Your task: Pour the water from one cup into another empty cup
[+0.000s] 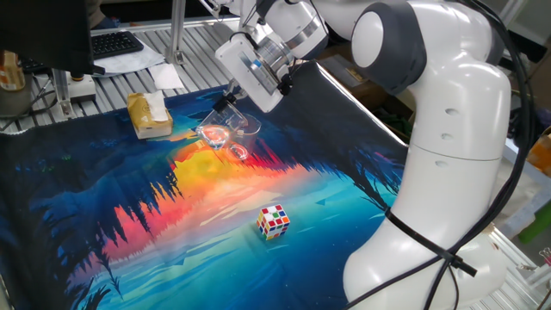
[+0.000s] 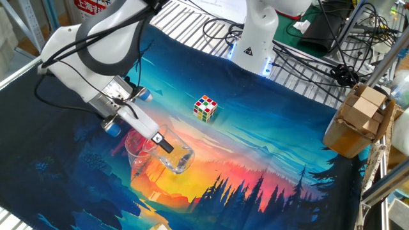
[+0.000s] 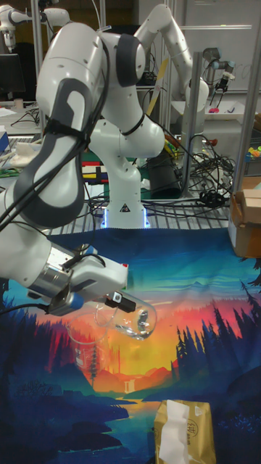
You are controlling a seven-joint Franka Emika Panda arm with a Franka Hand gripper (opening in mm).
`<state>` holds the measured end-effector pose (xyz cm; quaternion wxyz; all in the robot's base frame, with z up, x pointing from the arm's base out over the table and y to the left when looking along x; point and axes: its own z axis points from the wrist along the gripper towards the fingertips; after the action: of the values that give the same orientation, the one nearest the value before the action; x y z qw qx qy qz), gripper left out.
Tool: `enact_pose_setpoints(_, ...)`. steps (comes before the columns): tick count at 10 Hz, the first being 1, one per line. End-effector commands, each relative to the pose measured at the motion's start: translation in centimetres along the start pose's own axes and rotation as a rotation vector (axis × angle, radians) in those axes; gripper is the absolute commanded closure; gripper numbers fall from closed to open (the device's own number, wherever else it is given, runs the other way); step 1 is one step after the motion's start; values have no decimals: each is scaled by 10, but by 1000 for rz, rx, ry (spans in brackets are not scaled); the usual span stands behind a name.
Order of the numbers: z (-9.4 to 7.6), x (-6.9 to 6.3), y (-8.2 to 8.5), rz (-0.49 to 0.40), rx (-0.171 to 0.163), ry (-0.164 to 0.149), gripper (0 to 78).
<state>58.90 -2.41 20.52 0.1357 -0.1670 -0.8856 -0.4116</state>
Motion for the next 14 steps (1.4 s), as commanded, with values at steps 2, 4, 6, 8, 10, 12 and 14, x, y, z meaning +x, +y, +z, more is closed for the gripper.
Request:
enact_pose_setpoints(2, -2, 1, 1, 22, -11, 1, 763)
enact_pose_setpoints(4, -3, 1, 1, 26, -25, 8, 763)
enact_pose_setpoints(6, -6, 3, 3, 37, -52, 22, 763)
enact_pose_setpoints(8, -6, 3, 3, 40, -53, 23, 763)
enact_pose_setpoints(10, -7, 4, 3, 45, -58, 27, 763)
enact_pose_setpoints(12, -8, 4, 3, 52, -71, 34, 763)
enact_pose_setpoints(14, -8, 4, 3, 63, -95, 43, 763)
